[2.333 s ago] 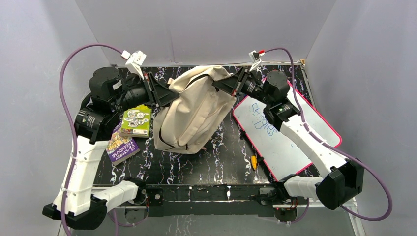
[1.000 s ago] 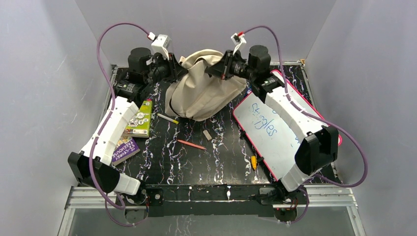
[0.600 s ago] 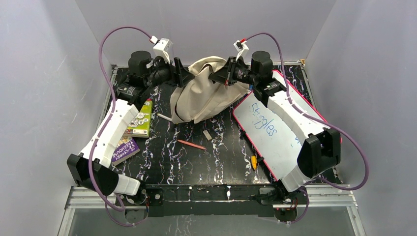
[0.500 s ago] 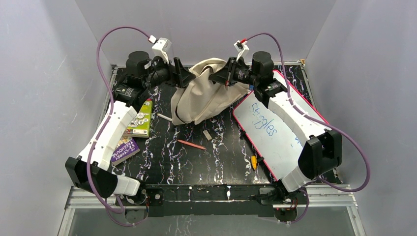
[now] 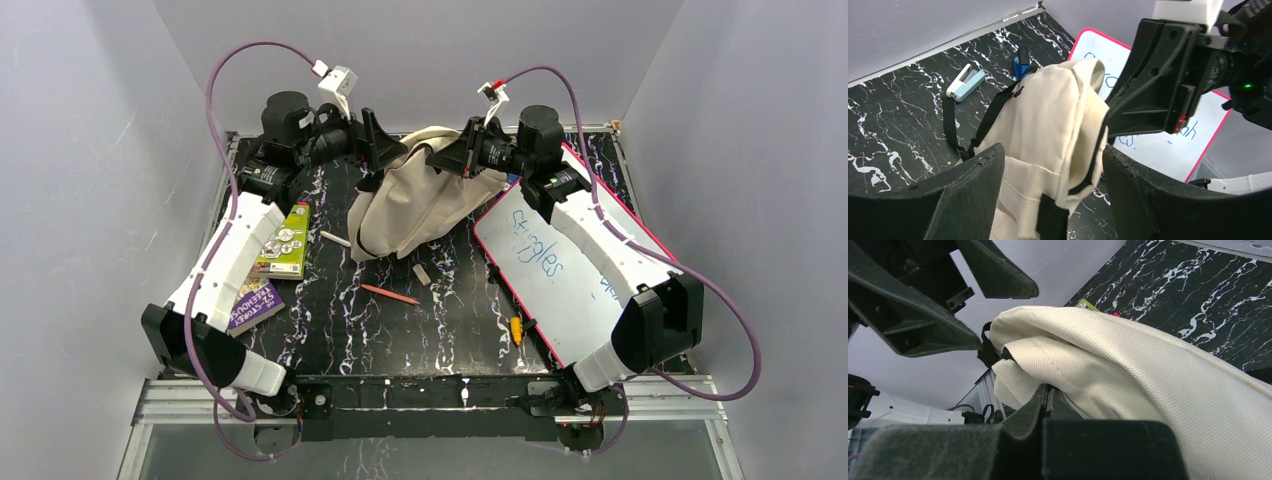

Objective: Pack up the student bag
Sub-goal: Unzip the student bag at the center of the board.

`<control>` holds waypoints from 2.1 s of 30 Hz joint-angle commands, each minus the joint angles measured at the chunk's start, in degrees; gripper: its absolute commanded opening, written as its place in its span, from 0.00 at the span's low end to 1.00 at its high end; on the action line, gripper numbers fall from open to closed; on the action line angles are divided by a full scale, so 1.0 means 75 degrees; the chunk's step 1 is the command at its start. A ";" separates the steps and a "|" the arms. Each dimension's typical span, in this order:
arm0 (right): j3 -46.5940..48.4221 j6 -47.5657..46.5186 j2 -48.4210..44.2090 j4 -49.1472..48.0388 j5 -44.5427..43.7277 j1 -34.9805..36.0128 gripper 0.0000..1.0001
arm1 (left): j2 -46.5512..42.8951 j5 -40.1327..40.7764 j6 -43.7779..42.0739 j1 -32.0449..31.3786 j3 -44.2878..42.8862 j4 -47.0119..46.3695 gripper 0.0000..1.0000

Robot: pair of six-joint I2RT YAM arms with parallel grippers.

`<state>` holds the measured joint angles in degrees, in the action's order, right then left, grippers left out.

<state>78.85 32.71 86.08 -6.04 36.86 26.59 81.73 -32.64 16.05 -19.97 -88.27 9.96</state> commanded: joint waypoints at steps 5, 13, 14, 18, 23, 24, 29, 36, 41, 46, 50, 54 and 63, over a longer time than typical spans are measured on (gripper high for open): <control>0.0010 -0.0131 -0.0368 -0.0354 0.0357 -0.0006 0.00 | 0.0455 -0.0530 -0.0427 -0.0010 -0.0576 0.0379 0.59; 0.0225 -0.0484 -0.0412 0.0220 0.0070 -0.0005 0.00 | 0.0690 -0.0850 -0.0430 -0.0010 -0.0857 0.0444 0.13; 0.0345 -0.0598 -0.0415 0.0440 -0.0089 -0.0003 0.00 | 0.0702 -0.0859 -0.0421 -0.0013 -0.0918 0.0460 0.06; 0.0982 -0.0879 -0.0407 0.1409 -0.0584 -0.0013 0.00 | 0.0755 -0.0721 -0.0395 -0.0010 -0.1219 0.0646 0.00; 0.1818 -0.0885 -0.0291 0.1963 -0.0502 -0.0015 0.00 | 0.0982 -0.0661 -0.0391 -0.0010 -0.1653 0.0927 0.00; 0.1957 -0.0846 -0.0268 0.2001 -0.0446 -0.0016 0.00 | 0.1011 -0.0629 -0.0400 -0.0010 -0.1701 0.0967 0.00; 0.2668 -0.0549 -0.0048 0.2083 -0.0046 -0.0016 0.00 | 0.1129 -0.0534 -0.0379 -0.0010 -0.1869 0.1050 0.00; 0.3679 -0.0031 0.0635 0.2134 0.0898 0.0064 0.00 | 0.1383 -0.0580 -0.0258 -0.0013 -0.2325 0.1178 0.00; 0.4269 -0.0219 0.1056 0.2505 0.0989 0.0548 0.00 | 0.1449 -0.0535 -0.0230 -0.0026 -0.2425 0.1225 0.00; 0.4891 -0.0485 0.1340 0.2796 0.1005 0.1066 0.00 | 0.1511 -0.0236 -0.0294 -0.0021 -0.2420 0.1321 0.00; 0.5101 -0.0485 0.1374 0.2612 0.1137 0.1261 0.00 | 0.1600 0.0013 -0.0336 -0.0021 -0.2469 0.1422 0.00; 0.5209 -0.0606 0.1376 0.2798 0.0920 0.1284 0.00 | 0.1587 0.0058 -0.0336 -0.0021 -0.2458 0.1449 0.00; 0.3520 -0.2342 -0.0159 0.3871 -0.1630 0.1273 0.47 | 0.0803 0.0076 -0.0599 -0.0010 -0.1722 0.0810 0.00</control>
<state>109.30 22.35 93.47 22.59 33.12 35.81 93.82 -31.94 12.40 -19.77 -103.48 20.78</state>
